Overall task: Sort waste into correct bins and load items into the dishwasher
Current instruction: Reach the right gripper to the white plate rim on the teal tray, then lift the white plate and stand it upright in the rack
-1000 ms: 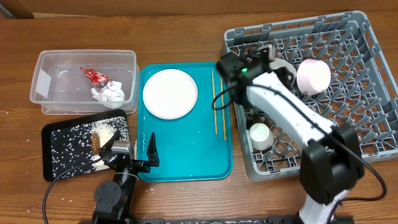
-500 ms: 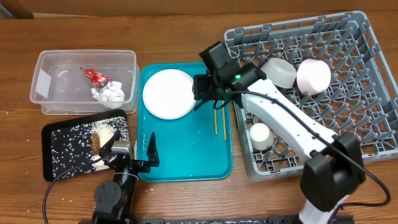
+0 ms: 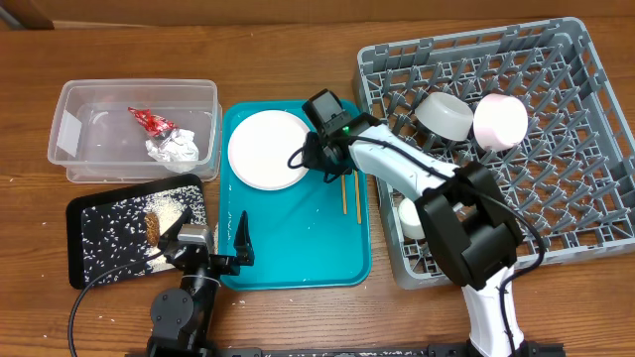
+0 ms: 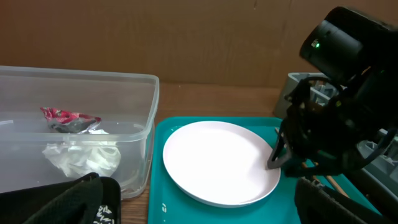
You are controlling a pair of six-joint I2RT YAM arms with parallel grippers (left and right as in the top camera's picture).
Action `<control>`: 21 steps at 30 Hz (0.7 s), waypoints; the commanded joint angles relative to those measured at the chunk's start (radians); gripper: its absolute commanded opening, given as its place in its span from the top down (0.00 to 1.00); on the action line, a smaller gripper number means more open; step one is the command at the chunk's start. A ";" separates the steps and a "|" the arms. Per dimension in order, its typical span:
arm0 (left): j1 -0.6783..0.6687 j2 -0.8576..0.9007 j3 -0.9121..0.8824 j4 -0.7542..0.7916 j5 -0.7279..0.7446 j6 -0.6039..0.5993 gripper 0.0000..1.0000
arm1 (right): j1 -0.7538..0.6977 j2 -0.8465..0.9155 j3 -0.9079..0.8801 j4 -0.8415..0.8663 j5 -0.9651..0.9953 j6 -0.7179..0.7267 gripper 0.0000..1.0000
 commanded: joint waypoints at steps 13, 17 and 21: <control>0.006 -0.010 -0.004 0.002 0.005 -0.007 0.00 | -0.039 -0.211 0.051 -0.179 0.237 -0.073 0.96; 0.006 -0.010 -0.004 0.002 0.005 -0.007 0.00 | -0.041 -0.385 0.051 -0.190 0.491 -0.166 0.96; 0.006 -0.010 -0.004 0.002 0.005 -0.007 0.00 | -0.045 -0.497 0.051 -0.233 0.877 -0.166 0.96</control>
